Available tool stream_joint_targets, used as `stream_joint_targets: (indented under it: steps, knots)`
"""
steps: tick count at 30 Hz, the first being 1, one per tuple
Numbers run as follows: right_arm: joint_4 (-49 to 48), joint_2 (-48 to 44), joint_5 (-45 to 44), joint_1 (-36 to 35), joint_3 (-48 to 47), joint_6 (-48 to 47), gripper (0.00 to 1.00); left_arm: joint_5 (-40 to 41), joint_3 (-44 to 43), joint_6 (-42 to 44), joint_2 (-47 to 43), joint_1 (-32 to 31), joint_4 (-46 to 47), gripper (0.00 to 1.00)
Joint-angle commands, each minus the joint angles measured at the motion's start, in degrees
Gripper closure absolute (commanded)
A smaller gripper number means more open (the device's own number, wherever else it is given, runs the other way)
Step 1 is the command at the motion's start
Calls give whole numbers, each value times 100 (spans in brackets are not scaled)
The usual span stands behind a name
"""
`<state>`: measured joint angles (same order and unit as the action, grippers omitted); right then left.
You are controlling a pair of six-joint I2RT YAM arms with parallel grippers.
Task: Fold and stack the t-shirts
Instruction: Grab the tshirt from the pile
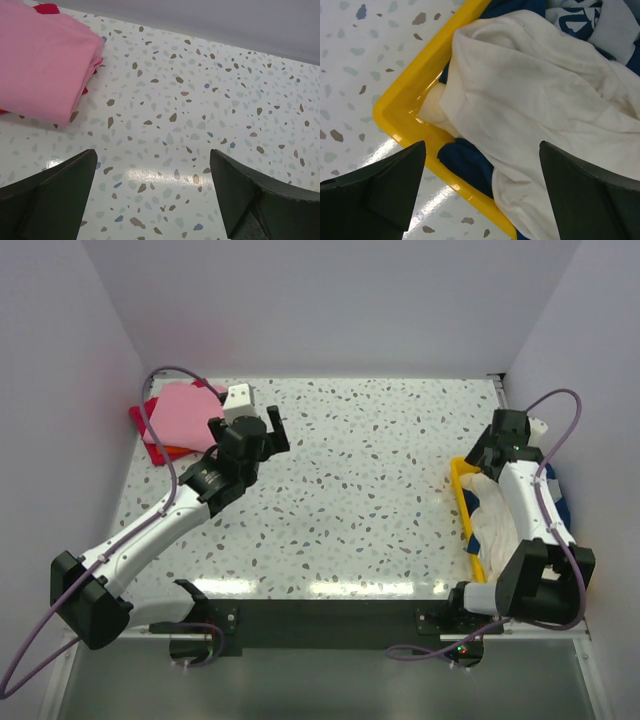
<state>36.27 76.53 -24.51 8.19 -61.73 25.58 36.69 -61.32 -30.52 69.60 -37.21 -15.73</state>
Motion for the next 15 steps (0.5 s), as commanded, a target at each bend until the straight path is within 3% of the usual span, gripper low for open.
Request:
stream_joint_targets:
  steps: [1,11,13,15]
  knots:
    - [-427,-16,-159,253,223,307,2,-83,129,99,-61,-14,324,0]
    - [-1298,1293,245,658,-49,-18,6,-153,428,-147,-175,-5,307,0]
    - [-1272,1504,341,667,-163,-106,11,-153,437,-164,-166,-14,254,0]
    - [-1254,1689,386,684,-277,-194,29,-136,410,-164,-166,-14,202,0]
